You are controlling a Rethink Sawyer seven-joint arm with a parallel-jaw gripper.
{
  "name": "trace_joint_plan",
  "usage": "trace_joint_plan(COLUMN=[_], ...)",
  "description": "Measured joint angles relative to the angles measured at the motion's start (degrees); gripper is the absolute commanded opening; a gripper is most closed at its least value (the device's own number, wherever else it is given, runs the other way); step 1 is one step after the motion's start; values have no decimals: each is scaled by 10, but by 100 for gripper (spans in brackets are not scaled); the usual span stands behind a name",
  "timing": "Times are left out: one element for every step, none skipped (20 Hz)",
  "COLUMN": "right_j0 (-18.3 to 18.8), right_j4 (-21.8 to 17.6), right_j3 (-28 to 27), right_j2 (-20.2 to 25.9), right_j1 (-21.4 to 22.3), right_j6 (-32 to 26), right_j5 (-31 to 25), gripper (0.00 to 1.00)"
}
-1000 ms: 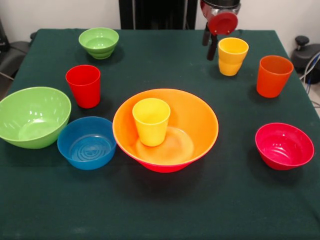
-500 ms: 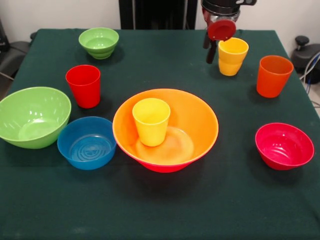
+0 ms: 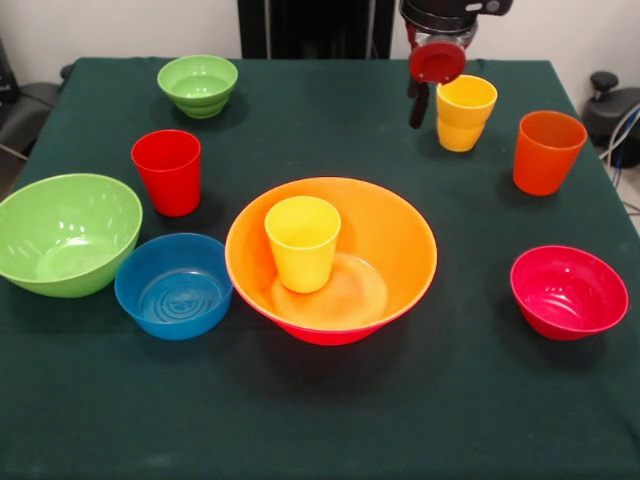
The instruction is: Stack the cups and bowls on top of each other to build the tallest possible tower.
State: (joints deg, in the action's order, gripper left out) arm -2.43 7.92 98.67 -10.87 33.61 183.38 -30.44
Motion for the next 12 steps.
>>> trace_joint_plan(right_j0=[-6,-11,-20,-26,-32,-37,-39,-44,-54,-58,-60,-66], right_j4=[10,18,33,42,50,57,61,67,83,89,92,101], right_j3=[0,0,0,0,0,0,0,0,0,0,0,0], right_j2=[-4,-8,-13,-16,-20,-22,-24,-26,-32,-34,-35,-40], right_j1=[-2,-4,-7,-9,-10,-11,-12,-13,-14,-14,-14,-14], right_j6=[0,0,0,0,0,0,0,0,0,0,0,0], right_j5=[0,0,0,0,0,0,0,0,0,0,0,0], gripper=[100,100,100,100,100,100,100,100,100,100,100,100])
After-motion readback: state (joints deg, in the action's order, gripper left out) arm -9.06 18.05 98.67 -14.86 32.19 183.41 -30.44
